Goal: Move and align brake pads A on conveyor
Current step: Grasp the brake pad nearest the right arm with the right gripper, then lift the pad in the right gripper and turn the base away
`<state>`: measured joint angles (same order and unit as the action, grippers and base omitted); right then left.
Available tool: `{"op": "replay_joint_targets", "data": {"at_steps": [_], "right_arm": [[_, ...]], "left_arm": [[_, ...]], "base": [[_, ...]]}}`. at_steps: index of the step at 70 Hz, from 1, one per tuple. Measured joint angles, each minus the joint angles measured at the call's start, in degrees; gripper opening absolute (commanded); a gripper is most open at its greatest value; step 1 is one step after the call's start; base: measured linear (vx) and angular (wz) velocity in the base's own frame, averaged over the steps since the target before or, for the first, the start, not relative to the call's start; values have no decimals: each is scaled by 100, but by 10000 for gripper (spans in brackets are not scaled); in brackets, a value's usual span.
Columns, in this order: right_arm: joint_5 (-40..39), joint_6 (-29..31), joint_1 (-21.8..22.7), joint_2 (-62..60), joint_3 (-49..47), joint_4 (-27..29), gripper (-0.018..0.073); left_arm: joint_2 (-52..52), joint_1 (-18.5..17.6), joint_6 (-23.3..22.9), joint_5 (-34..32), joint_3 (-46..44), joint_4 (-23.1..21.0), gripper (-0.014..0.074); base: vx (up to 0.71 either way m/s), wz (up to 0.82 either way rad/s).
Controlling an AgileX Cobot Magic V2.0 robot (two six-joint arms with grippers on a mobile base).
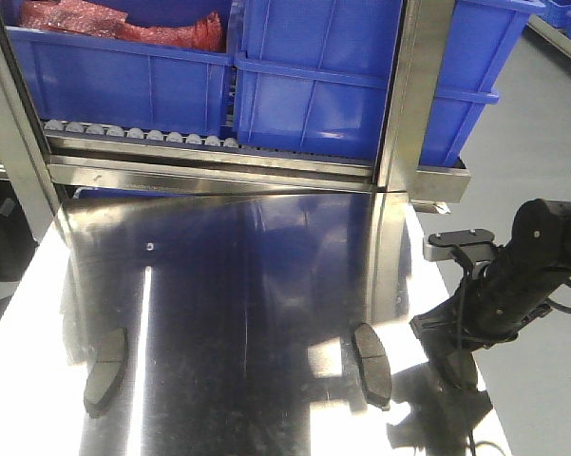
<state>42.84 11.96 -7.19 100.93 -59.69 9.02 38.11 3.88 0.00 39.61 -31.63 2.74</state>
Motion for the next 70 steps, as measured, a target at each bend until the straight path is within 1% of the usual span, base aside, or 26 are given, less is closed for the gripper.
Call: {"op": "replay_joint_targets", "data": {"at_steps": [16, 26, 37, 51, 61, 70], "right_arm": [[133, 21, 0, -471, 28, -5, -6], [279, 115, 0, -1055, 134, 75, -4], [46, 339, 0, -2068, 861, 380, -3], [-93, 374, 0, -3279, 1809, 417, -3], [-13, 374, 0, -4002, 2168, 417, -1], [26, 374, 0, -4372, 2255, 417, 0]], "left_arm": [[0, 0, 0, 2, 0, 0, 120], [0, 0, 0, 2, 0, 0, 120], [0, 0, 0, 2, 0, 0, 120], [0, 0, 0, 2, 0, 0, 120], [0, 0, 0, 2, 0, 0, 120], [0, 0, 0, 2, 0, 0, 120]], "base": [[0, 0], [0, 0], [0, 0], [0, 0], [0, 0], [0, 0]]}}
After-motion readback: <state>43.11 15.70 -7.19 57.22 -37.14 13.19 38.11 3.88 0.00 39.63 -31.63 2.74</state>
